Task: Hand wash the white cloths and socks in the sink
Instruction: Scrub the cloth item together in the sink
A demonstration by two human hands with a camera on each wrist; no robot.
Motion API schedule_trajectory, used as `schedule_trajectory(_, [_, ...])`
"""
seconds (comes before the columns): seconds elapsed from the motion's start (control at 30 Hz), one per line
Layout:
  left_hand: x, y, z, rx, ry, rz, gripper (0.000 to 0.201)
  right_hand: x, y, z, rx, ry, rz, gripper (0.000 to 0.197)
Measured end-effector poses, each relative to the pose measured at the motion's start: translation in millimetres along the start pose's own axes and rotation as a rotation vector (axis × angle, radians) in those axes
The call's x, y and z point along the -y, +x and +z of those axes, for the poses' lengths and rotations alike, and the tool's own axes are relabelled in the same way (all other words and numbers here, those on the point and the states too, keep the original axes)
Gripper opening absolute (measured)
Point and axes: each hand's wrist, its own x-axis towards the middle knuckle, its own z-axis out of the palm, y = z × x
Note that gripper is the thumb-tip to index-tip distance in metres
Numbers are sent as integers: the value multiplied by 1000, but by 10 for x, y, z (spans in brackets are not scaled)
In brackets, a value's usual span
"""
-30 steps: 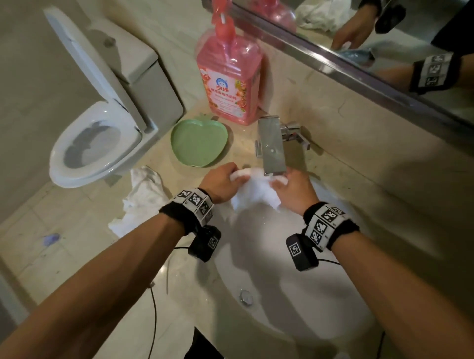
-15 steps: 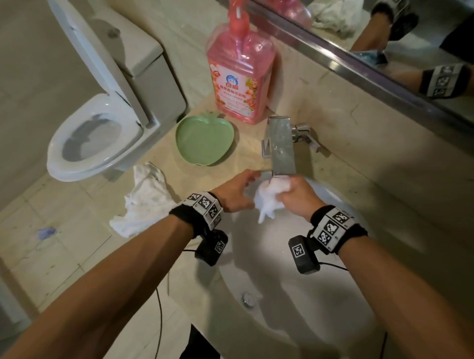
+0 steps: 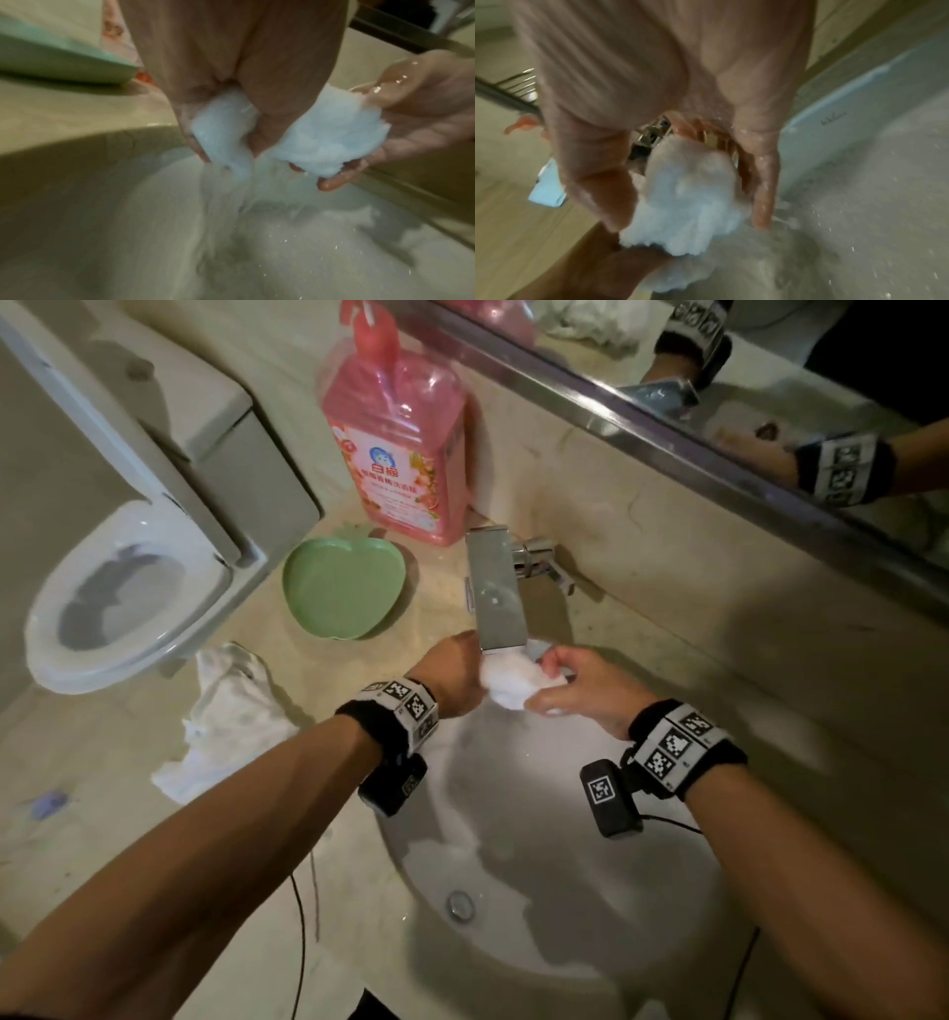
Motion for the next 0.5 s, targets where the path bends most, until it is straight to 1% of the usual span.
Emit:
schedule_trajectory(0.07, [-50,-27,-22,-60,43,107,44,-28,33,81,21,136,105,45])
schedule_trajectory(0.13, [-95,-43,-50,-82,114,149,48,-19,84,185,8,89,130,58])
schedule_trajectory(0.17, [-110,-47,-59,-57,176,142,50,-11,112,243,19,28,119,62])
schedule_trajectory(0.2, [-113,-41,-64,-28,237,130,51,-9,138,294,32,-42,96,58])
schedule_trajectory(0.27, [-102,-21,-69,-4,311,85,55,-9,194,354,21,-273,2,40])
schedule_trajectory(0.3, [-90,-8,-76,4,318,24,60,-6,219,369,-13,-419,-51,36])
schedule_trajectory(0.33, [-82,0,-81,10,311,-47,65,2,244,380,-59,-541,-98,36])
schedule_trajectory(0.37, [-84,3,-94,10,297,-114,66,13,262,390,-100,-637,-132,35])
schedule_trajectory(0.4, [-93,16,-97,1,286,-157,62,17,290,392,-134,-725,-169,35])
schedule_trajectory(0.43, [-111,25,-100,-5,272,-178,53,22,315,393,-153,-808,-188,36])
schedule_trajectory(0.5, [-154,50,-83,-11,241,-172,36,23,358,388,-160,-939,-209,31])
